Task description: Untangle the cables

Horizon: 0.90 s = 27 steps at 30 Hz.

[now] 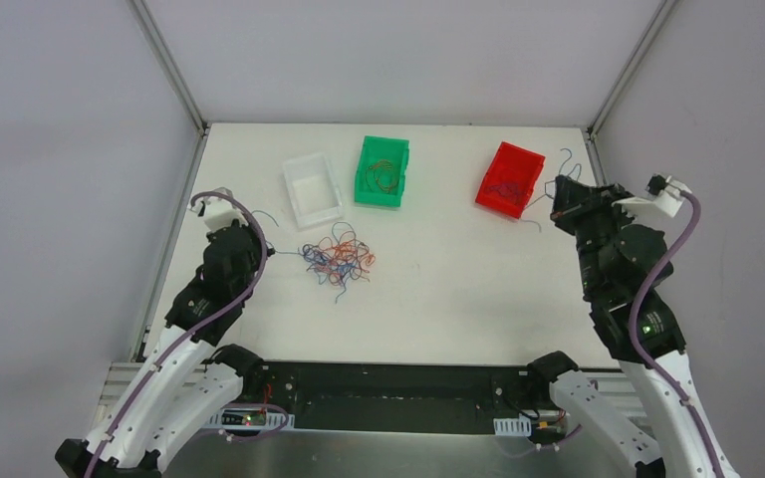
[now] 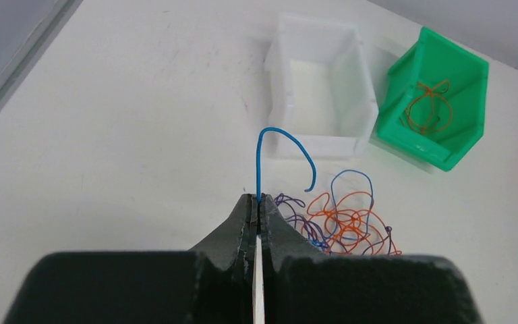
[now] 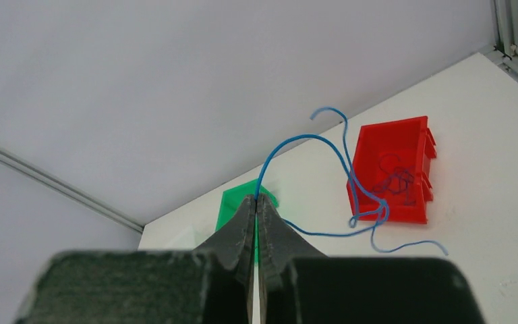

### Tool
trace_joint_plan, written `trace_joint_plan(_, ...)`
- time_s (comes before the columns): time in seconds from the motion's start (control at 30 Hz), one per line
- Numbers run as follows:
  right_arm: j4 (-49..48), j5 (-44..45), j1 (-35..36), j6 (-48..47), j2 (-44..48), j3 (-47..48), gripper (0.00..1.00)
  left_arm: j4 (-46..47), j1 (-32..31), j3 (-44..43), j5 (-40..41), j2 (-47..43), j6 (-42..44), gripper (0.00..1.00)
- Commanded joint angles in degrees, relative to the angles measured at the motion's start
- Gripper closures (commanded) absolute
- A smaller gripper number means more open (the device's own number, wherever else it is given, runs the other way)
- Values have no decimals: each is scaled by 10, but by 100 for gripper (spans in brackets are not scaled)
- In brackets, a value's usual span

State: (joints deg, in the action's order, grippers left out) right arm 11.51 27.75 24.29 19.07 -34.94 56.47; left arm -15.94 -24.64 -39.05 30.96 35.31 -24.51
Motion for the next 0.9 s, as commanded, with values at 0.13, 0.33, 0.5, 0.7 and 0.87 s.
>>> trace_joint_plan(0.13,118,-158,-2,-43,-126,183,100,-5,3,-11,-146,47,7,100)
trace_joint_plan(0.33,128,-305,-2,-26,-205,235,100,3,2,-19,-245,75,8,100)
trace_joint_plan(0.5,108,-412,-1,7,-282,265,100,11,2,5,-307,96,-12,100)
trace_joint_plan(0.7,59,-465,7,34,-366,297,100,26,2,43,-327,99,-22,100)
trace_joint_plan(0.87,58,-443,11,30,-402,313,100,29,2,57,-335,102,-18,100)
